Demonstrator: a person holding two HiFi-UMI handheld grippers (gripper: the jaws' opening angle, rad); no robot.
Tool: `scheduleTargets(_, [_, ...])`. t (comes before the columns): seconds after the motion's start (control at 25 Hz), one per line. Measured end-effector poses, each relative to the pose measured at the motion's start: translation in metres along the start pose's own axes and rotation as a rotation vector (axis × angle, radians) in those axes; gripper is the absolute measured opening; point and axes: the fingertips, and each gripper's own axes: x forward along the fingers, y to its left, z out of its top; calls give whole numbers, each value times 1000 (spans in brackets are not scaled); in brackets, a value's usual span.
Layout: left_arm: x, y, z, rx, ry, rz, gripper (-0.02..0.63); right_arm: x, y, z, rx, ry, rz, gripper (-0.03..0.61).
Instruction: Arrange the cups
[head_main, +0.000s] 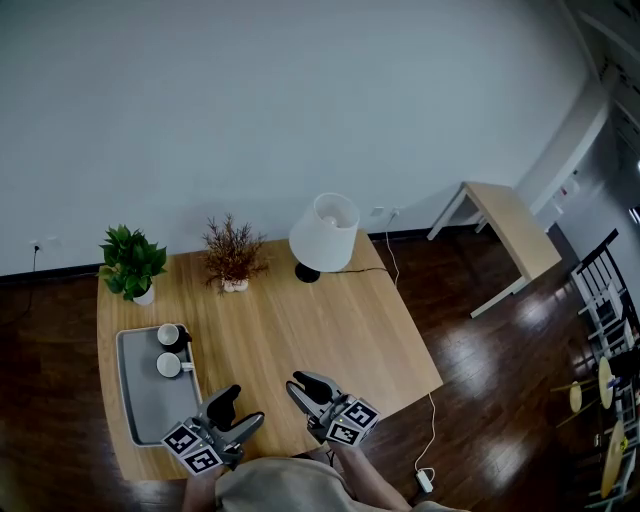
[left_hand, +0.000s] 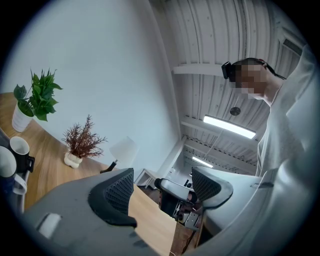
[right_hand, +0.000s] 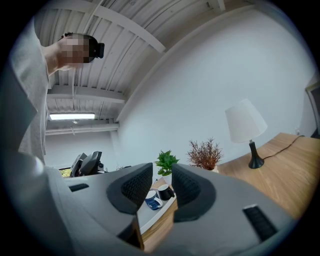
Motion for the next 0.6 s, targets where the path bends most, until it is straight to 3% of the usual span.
scheduleTargets(0.6, [-3, 4, 4, 7, -10, 21, 354, 1, 1, -1, -15, 13, 17, 107])
